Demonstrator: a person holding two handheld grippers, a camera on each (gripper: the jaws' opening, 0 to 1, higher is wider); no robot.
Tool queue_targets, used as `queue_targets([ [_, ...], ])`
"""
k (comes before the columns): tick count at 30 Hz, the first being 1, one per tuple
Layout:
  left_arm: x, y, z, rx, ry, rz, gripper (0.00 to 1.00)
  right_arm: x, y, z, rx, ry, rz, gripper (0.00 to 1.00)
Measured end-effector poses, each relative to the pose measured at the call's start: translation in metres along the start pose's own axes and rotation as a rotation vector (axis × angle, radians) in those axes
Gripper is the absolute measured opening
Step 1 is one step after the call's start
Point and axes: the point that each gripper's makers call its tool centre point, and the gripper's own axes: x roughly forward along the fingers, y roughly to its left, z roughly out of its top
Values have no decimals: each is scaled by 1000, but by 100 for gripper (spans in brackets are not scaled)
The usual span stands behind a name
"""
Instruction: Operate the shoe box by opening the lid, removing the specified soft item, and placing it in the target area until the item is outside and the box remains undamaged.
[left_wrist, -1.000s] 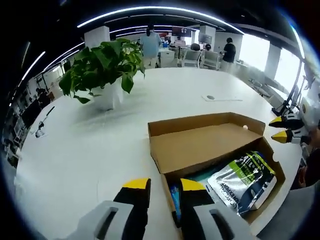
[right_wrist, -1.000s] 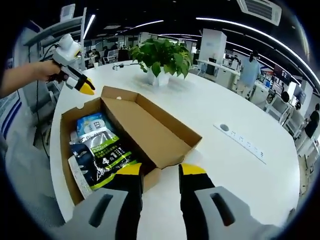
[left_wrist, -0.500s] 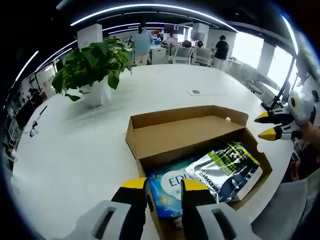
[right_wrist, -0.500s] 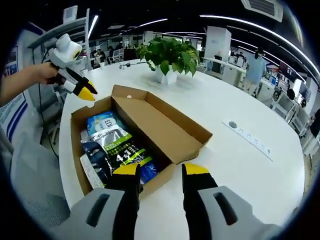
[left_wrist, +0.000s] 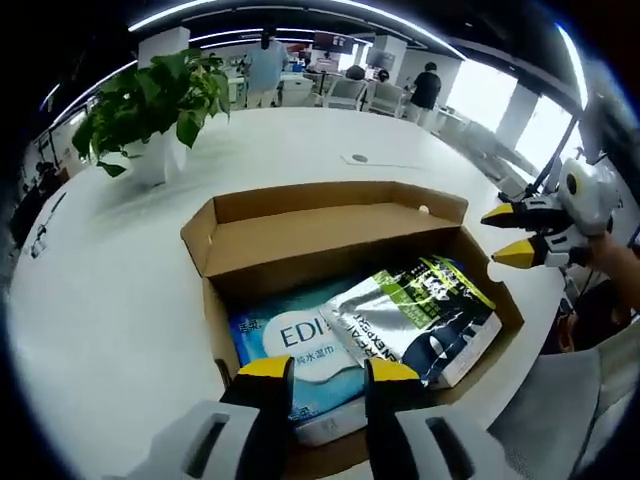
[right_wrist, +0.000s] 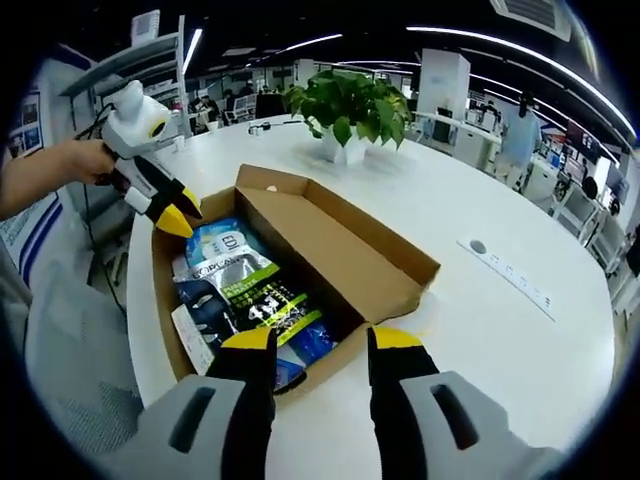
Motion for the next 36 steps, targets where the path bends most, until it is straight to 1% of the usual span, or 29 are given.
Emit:
queue_targets([
  [10,16,-14,-16,-57,54,-66,29,4,8,-6,-41,22,11,35],
  [14,19,-19,-21,-82,66,-87,28,6,10,-6,-42,25,18,35],
  [16,22,-23,-24,-106,75,-108,28,7,11,-5,-41,24,21,36],
  [18,24,-27,-26,-134,80,-136,28,7,13,-4,-35,21,26,36],
  [20,26,-32,-27,-186,85,-178,28,9,14,-4,-35,22,30,37],
  [22,28,-34,-27,-234,81,-204,28,10,15,-5,-38,26,35,37],
  [24,30,-38,-29,-286,90,-242,27,12,17,-5,-37,30,43,37],
  [26,32,-38,-31,-321,97,-258,26,14,18,-5,-31,34,51,37],
  [27,32,-38,-28,-328,83,-264,25,16,19,-5,-28,36,55,37],
  [28,32,-41,-25,-367,70,-293,24,17,20,-5,-25,38,59,37],
  [30,31,-43,-25,-418,79,-321,23,20,21,-6,-18,46,68,37],
  [36,34,-41,-26,-386,91,-310,16,31,25,-4,-5,72,97,37],
])
